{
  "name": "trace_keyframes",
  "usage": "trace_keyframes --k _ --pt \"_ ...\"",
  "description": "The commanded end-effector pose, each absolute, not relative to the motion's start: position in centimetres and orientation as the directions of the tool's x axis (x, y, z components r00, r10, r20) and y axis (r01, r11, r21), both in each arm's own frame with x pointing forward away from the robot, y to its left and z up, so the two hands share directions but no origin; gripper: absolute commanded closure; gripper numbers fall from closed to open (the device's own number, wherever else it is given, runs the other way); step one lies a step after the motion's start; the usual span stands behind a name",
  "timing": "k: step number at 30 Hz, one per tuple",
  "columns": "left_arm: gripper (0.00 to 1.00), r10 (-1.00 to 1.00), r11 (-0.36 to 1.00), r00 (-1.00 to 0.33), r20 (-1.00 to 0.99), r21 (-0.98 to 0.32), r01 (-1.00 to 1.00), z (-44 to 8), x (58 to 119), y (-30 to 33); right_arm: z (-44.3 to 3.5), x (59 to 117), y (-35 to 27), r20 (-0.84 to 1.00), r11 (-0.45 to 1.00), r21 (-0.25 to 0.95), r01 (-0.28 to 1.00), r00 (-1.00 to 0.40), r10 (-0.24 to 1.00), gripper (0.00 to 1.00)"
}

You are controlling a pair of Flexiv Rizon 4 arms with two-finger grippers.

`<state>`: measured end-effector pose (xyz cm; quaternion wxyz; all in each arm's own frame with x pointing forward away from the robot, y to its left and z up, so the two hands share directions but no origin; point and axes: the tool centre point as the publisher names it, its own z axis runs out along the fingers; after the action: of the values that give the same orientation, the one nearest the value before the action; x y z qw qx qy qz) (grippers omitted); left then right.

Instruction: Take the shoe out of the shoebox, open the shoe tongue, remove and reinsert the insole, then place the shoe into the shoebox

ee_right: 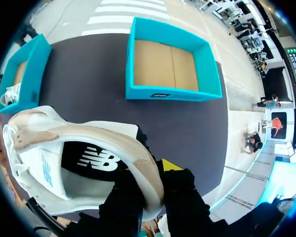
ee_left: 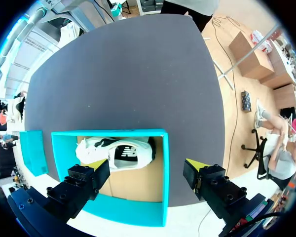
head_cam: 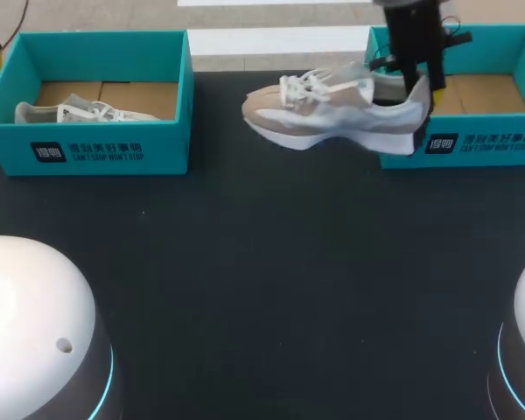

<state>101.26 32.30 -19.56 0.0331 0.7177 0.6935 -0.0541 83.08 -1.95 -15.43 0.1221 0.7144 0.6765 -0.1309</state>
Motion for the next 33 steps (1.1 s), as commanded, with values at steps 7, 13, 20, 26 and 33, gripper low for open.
trace_keyframes --k 7,13,20,26,33 --pt "0.00 0.992 -0.037 0.033 -0.122 -0.029 0.999 -19.5 101.3 32.3 -15.6 78.4 4.3 -0.372 -0.056 0.021 0.998 0.060 0.926 1.00" --pt "0.00 0.992 -0.037 0.033 -0.122 -0.029 0.999 -19.5 101.3 32.3 -17.1 75.9 6.6 -0.379 -0.045 -0.005 0.999 0.040 0.925 1.00" --pt "0.00 0.992 -0.037 0.033 -0.122 -0.029 0.999 -19.5 101.3 32.3 -18.7 73.6 6.9 -0.348 -0.049 0.005 0.999 0.048 0.936 1.00" --pt "0.00 0.992 -0.037 0.033 -0.122 -0.029 0.999 -19.5 101.3 32.3 -19.0 73.3 6.9 -0.356 -0.044 0.030 0.999 0.052 0.933 1.00" --pt "0.00 0.992 -0.037 0.033 -0.122 -0.029 0.999 -19.5 101.3 32.3 -19.0 73.3 6.9 -0.356 -0.044 0.030 0.999 0.052 0.933 1.00"
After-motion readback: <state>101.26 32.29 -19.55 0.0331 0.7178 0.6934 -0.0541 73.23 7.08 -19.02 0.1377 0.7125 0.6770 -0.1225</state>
